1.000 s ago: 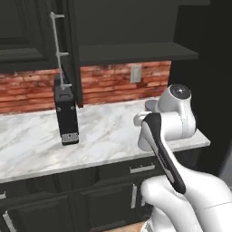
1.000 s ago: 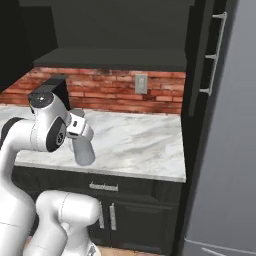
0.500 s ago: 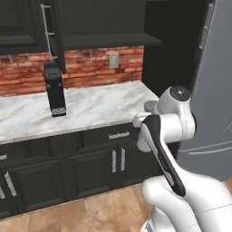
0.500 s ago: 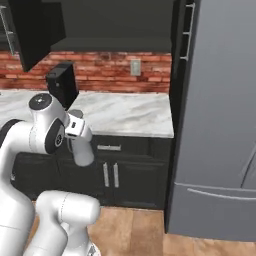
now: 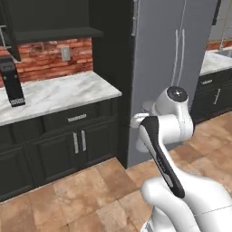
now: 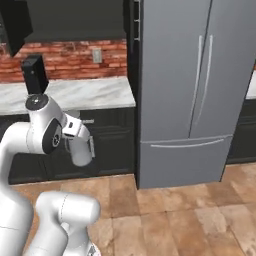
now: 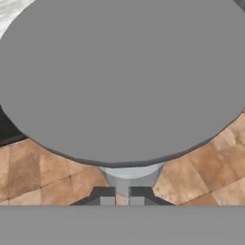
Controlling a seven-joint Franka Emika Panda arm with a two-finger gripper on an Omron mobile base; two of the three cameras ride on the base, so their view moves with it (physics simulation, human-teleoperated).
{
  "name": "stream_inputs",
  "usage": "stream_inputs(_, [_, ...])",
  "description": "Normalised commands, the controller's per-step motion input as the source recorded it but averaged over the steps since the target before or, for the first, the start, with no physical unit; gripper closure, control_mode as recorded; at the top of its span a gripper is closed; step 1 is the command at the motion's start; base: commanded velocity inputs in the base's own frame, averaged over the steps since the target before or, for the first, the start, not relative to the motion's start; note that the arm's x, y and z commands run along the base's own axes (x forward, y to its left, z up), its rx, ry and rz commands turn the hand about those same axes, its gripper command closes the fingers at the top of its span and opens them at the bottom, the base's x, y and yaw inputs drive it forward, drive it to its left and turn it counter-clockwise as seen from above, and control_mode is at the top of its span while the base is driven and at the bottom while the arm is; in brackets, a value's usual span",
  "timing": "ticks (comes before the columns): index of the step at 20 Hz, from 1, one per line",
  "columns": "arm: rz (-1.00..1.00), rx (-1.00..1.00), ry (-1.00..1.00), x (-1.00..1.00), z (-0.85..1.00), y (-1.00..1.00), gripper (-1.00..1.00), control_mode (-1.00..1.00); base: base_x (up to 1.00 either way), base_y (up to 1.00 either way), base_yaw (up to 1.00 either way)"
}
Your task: There is a tray on the dining counter. Grab the cup, mug, and pitcher and place them on the tray. The pitcher may be placed next to the tray if it cannot fit the tray.
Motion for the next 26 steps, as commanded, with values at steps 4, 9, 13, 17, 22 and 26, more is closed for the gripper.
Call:
stream_inputs(4, [0.00,0.00,0.00,0.00,0.00,0.00,1.00,1.00,-0.76,-0.20,-0.51])
stream_inputs(9, [0.00,0.00,0.00,0.00,0.00,0.00,1.00,1.00,-0.21,-0.25,-0.58])
stream_inputs(13, [0.00,0.00,0.00,0.00,0.00,0.00,1.00,1.00,-0.03,-0.20,-0.60])
stream_inputs(17, [0.00,0.00,0.00,0.00,0.00,0.00,1.00,1.00,0.00,-0.20,-0.66])
stream_inputs(22, [0.00,0.00,0.00,0.00,0.00,0.00,1.00,1.00,0.00,-0.23,-0.67])
stream_inputs(26, [0.00,0.00,0.00,0.00,0.00,0.00,1.00,1.00,0.00,-0.23,-0.70])
